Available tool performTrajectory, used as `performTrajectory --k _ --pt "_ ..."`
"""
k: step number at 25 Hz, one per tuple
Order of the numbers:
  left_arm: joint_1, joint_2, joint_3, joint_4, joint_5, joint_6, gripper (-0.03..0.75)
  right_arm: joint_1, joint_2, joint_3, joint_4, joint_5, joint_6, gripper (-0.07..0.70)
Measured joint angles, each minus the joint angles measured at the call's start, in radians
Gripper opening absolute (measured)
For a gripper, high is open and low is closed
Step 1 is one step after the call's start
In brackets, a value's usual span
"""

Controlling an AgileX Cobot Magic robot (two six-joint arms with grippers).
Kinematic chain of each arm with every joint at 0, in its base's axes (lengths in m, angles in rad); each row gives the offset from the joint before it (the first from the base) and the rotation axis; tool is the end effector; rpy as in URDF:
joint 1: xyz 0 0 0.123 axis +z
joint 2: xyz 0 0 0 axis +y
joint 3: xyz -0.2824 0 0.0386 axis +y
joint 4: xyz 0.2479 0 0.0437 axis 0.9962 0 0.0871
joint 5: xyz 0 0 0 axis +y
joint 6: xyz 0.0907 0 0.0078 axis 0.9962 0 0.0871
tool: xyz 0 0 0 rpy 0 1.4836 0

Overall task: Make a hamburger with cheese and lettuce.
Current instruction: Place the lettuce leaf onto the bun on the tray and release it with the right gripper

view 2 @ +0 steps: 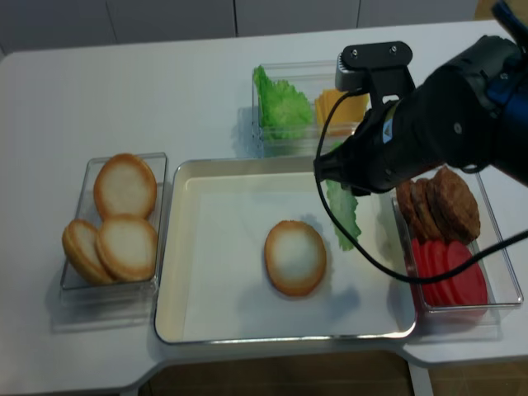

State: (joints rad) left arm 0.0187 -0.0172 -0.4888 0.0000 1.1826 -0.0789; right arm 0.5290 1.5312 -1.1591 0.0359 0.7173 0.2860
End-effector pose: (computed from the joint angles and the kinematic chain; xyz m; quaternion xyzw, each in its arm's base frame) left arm -0.0118 -0.0002 0.2644 -0.0430 0.8810 -0.0142 0.4710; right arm 0.2779 0.1649 0.2805 -0.1067 0.9538 0.1250 0.2515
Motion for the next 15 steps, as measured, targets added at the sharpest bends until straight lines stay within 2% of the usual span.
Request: performTrajectory --k 6,15 --pt "0.0 0.0 0.0 0.0 0.0 0.0 0.424 0.0 0.032 0.0 0.015 -0.005 -0.002 0.022" --pt "0.0 0.0 0.0 -0.007 0.0 0.0 0.424 0.0 0.054 0.0 0.146 -0.018 -0.053 0.022"
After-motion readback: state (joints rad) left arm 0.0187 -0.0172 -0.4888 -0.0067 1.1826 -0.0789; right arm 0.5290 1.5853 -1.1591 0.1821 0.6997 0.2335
